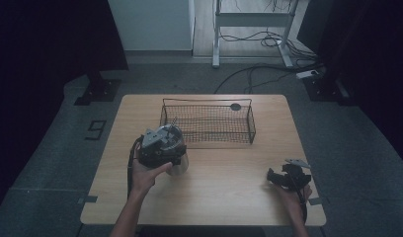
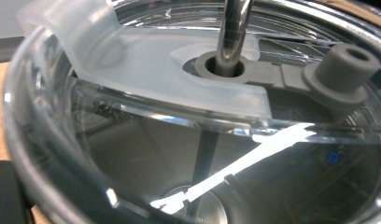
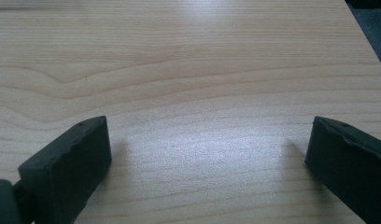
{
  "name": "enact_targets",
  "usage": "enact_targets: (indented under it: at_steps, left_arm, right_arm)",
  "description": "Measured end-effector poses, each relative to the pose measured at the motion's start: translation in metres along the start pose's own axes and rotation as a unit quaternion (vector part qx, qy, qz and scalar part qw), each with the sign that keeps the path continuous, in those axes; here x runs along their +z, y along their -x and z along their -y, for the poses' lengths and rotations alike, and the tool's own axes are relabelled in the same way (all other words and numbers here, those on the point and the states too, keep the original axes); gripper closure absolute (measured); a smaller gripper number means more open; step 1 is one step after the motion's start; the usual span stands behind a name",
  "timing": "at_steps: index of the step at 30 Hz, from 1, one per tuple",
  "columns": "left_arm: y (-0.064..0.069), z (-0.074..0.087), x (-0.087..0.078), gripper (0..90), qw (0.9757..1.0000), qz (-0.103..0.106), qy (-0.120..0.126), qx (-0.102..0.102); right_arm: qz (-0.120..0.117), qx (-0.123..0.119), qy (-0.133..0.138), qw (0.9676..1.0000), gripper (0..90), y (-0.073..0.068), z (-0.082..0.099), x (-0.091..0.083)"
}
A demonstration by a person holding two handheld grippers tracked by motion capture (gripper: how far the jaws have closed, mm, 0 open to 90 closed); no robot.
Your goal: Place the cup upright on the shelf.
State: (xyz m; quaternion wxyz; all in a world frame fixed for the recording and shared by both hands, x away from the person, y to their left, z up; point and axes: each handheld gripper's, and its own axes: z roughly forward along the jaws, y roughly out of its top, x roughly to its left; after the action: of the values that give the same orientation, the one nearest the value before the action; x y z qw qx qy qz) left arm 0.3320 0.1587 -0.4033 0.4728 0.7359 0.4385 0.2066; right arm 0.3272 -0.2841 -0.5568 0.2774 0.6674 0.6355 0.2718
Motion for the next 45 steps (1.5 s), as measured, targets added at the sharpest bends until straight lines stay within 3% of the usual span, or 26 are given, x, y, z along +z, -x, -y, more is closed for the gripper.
enact_targets:
  at_steps: [6, 18, 45]
  left_arm:
    - [-0.002, -0.008, 0.005, 3.6, 1.0, -0.006, 0.002, 0.003]
    - [-0.009, -0.021, 0.01, 3.6, 0.9999, -0.002, 0.004, -0.01]
    - [-0.018, -0.063, 0.027, 3.7, 0.9997, -0.021, 0.008, -0.005]
  right_arm:
    - [0.001, 0.001, 0.001, 1.0, 0.2, 0.0, 0.0, 0.0]
    - [0.001, 0.002, 0.0, 1.0, 0.2, 0.0, 0.0, 0.0]
    - [0.001, 0.0, 0.0, 1.0, 0.5, 0.0, 0.0, 0.0]
